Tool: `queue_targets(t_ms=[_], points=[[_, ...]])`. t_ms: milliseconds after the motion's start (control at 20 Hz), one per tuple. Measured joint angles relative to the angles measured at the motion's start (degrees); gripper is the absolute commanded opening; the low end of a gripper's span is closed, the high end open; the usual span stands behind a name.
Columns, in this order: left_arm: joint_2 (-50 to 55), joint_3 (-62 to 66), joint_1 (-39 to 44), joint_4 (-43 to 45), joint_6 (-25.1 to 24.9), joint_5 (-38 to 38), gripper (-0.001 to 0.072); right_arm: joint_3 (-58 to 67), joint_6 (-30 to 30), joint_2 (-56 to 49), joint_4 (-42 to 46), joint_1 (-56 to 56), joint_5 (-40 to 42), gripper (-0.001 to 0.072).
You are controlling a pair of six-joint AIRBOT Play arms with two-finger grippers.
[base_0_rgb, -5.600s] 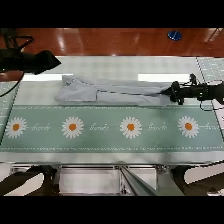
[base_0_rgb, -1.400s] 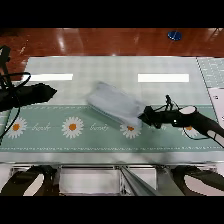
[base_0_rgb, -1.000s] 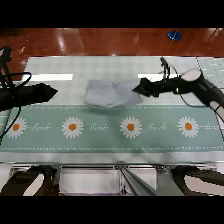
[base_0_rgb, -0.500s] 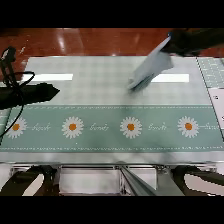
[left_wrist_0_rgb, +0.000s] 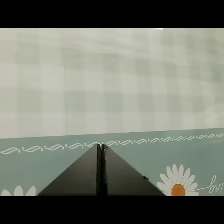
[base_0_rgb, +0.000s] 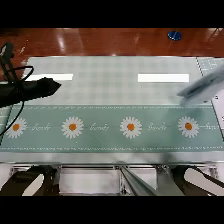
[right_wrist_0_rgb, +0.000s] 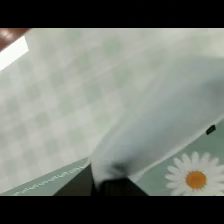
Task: Fold the shirts.
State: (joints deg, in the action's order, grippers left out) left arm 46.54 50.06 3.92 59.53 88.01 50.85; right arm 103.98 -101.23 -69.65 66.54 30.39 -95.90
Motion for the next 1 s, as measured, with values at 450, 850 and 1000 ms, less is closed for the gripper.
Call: queue_targets(t_ms=[450,850,1000], points=[[3.50,0.00,7.37,-0.04,-0.35,-3.10,0.0019,-24.41,0.44,17.94,15.74,22.86,-7.34,0.0023],[5.55,0.24,9.38,-0.04,-0.33,-5.44,0.0019,-50.10,0.63,31.19,34.25,32.41,-3.52,0.0414],[6.93,3.85,7.34,-0.02,-0.39,-7.19,0.0019,-51.49,2.47,31.78,34.58,29.03,0.66,0.0156]])
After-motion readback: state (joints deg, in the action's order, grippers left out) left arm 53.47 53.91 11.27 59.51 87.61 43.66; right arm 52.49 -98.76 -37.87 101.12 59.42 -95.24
